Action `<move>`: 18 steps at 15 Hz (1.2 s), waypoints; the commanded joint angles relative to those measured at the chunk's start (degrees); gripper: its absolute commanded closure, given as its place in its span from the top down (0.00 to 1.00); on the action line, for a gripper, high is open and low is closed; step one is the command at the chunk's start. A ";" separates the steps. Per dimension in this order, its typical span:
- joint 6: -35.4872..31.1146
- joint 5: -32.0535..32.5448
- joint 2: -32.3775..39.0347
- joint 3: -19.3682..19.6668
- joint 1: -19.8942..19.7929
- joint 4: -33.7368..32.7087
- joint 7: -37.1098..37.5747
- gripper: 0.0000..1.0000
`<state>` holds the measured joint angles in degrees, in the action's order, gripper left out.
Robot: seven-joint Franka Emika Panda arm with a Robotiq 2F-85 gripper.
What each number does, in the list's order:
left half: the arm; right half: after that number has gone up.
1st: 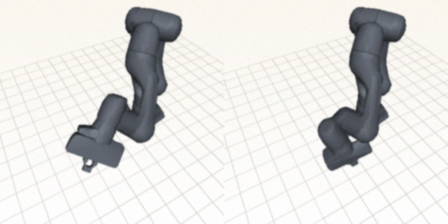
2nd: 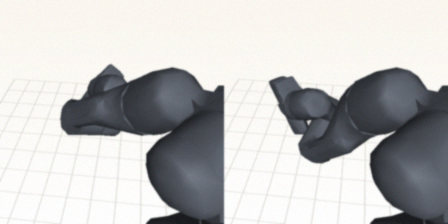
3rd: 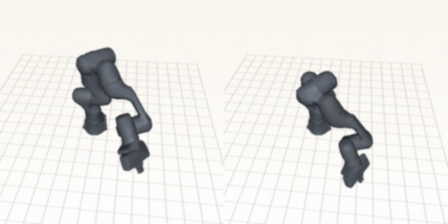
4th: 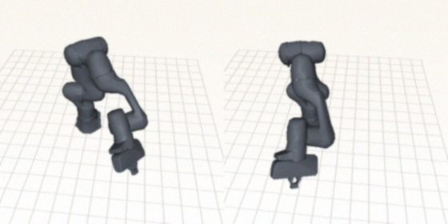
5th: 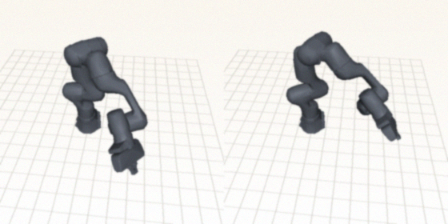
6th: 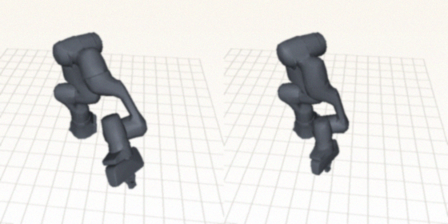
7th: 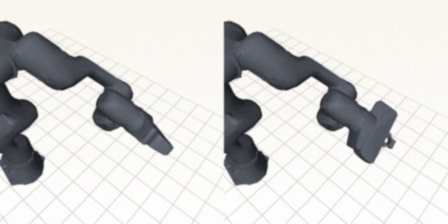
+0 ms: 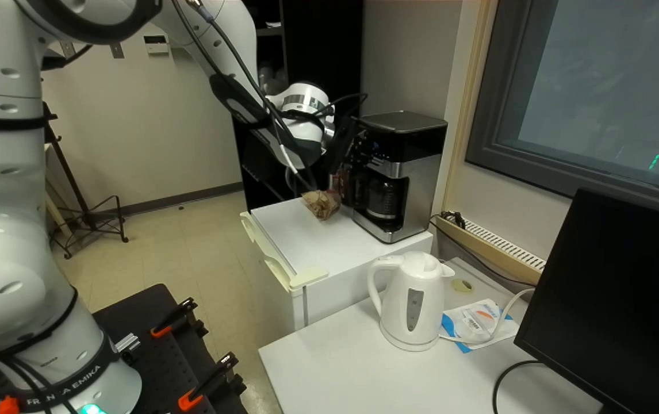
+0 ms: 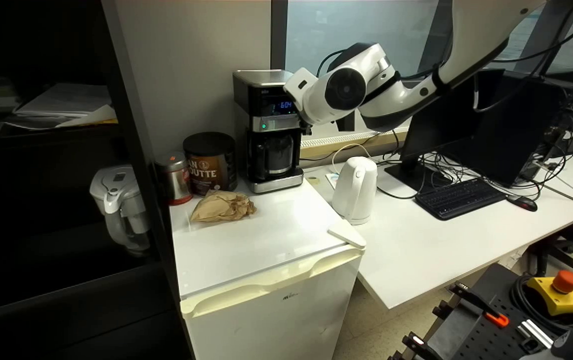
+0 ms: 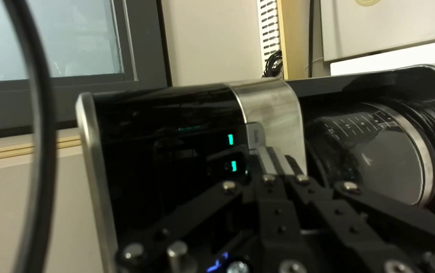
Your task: Press a button on the coffee maker
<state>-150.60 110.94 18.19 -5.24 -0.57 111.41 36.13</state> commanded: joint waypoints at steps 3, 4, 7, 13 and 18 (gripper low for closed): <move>-6.47 -0.65 -1.67 -0.42 -0.61 3.74 -0.78 0.03; -7.96 -0.79 -2.57 -0.50 -0.44 5.56 -1.44 0.03; -10.76 -0.93 -4.05 -0.65 0.05 9.36 -2.48 0.01; -10.64 -0.51 -8.77 -1.56 1.43 17.05 -5.06 0.00; -9.01 1.00 -13.80 -2.72 2.85 23.15 -5.63 0.00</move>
<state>-161.07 110.91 8.99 -7.38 1.38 130.00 31.28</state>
